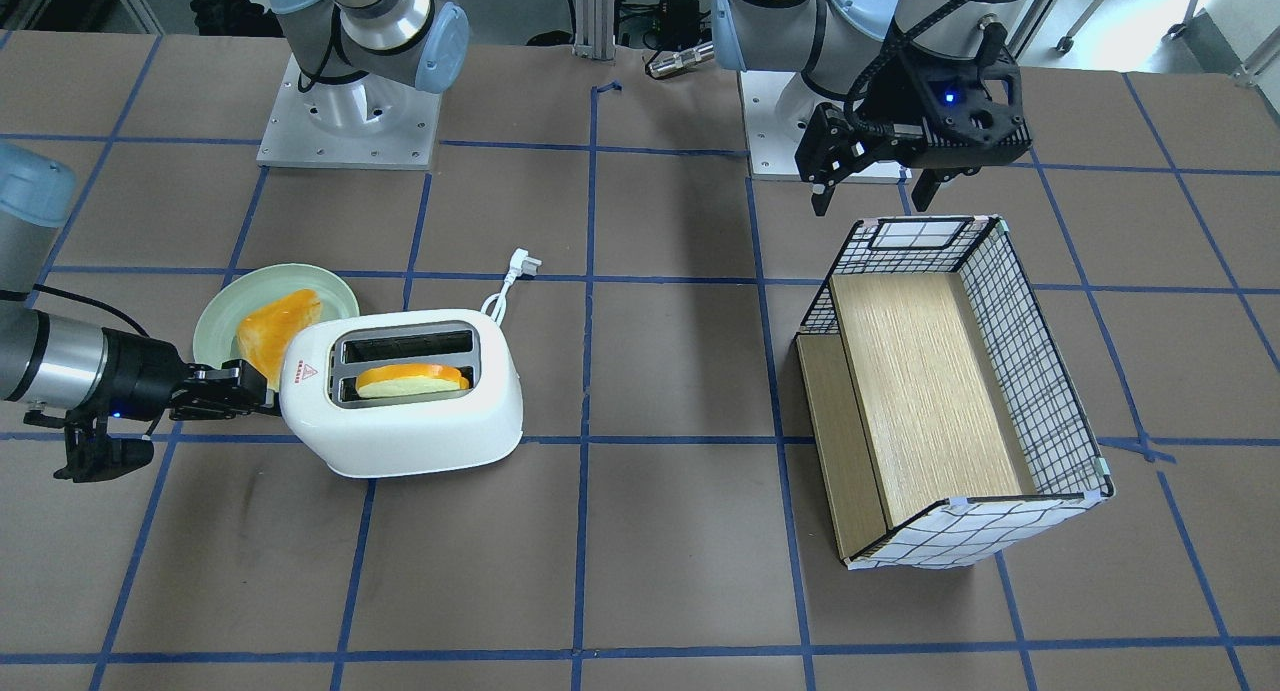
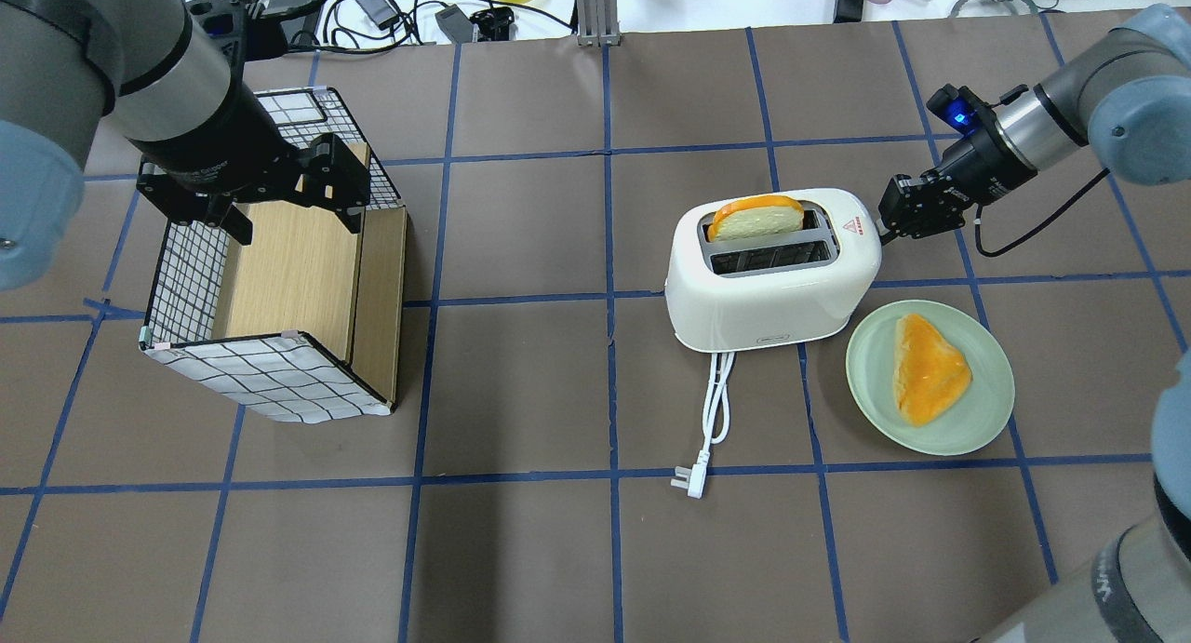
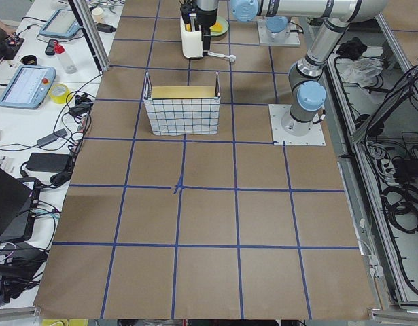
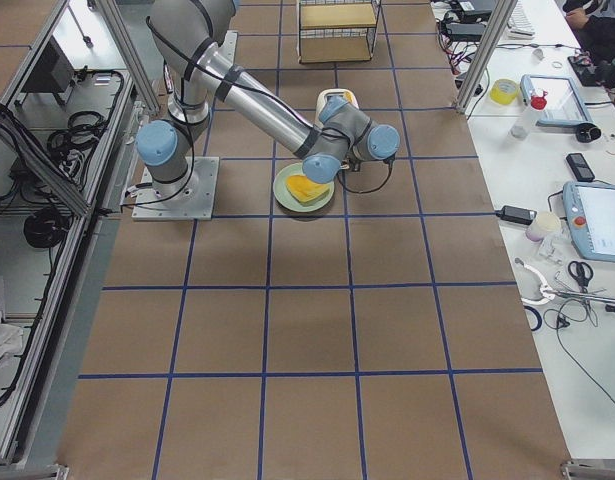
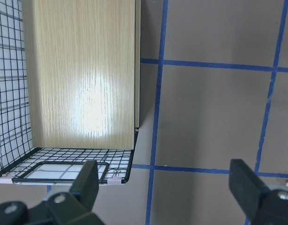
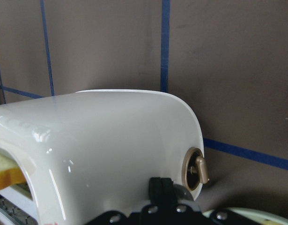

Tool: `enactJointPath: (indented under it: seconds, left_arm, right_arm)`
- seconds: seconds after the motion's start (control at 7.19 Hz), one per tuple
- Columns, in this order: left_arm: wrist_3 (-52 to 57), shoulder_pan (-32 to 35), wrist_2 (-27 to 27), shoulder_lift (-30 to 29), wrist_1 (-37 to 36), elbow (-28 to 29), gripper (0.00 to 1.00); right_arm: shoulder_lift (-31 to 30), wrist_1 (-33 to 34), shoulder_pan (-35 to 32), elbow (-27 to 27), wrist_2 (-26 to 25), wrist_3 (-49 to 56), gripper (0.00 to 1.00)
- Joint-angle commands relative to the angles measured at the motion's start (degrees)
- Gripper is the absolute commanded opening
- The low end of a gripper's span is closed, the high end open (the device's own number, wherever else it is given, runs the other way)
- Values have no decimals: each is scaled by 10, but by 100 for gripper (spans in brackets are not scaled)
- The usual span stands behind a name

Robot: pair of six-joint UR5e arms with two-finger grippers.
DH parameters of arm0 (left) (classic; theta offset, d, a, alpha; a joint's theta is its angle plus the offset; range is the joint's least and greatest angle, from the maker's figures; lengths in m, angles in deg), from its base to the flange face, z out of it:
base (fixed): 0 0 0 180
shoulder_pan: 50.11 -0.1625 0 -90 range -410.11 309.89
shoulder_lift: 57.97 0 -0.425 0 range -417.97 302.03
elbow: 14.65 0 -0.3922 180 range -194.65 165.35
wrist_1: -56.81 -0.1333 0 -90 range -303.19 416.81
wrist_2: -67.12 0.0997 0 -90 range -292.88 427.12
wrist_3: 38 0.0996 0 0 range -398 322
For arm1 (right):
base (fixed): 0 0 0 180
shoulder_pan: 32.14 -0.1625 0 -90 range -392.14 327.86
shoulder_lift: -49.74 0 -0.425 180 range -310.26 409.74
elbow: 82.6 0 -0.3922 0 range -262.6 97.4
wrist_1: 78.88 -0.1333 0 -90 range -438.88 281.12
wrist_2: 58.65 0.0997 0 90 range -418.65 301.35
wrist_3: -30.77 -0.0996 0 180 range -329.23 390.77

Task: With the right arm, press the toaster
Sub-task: 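Press the toaster lever down with the right gripper, then lift the right gripper up and away from the toaster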

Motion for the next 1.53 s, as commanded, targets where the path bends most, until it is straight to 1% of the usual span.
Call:
enactJointPath:
  seconds: [0.0,0.28,0.56,0.83,1.11,1.25,1.39]
  left_arm:
    - [0,0,0,0,0,0,100]
    - [0,0,0,0,0,0,100]
    - [0,0,0,0,0,0,100]
    - [0,0,0,0,0,0,100]
    - [0,0,0,0,0,0,100]
    - [0,0,0,0,0,0,100]
    - [0,0,0,0,0,0,100]
  right_arm:
    - [-4,1,0,1,0,-9,0]
    - [-15,-5,2,9,-4,-12,0]
    - [-41,-19,2,10,-4,-48,0]
    - [-55,-29,2,11,-13,-49,0]
    - [-89,-45,2,12,-27,-64,0]
    - [-113,-53,2,32,-67,-73,0]
    - [-129,-101,0,71,-104,-74,0]
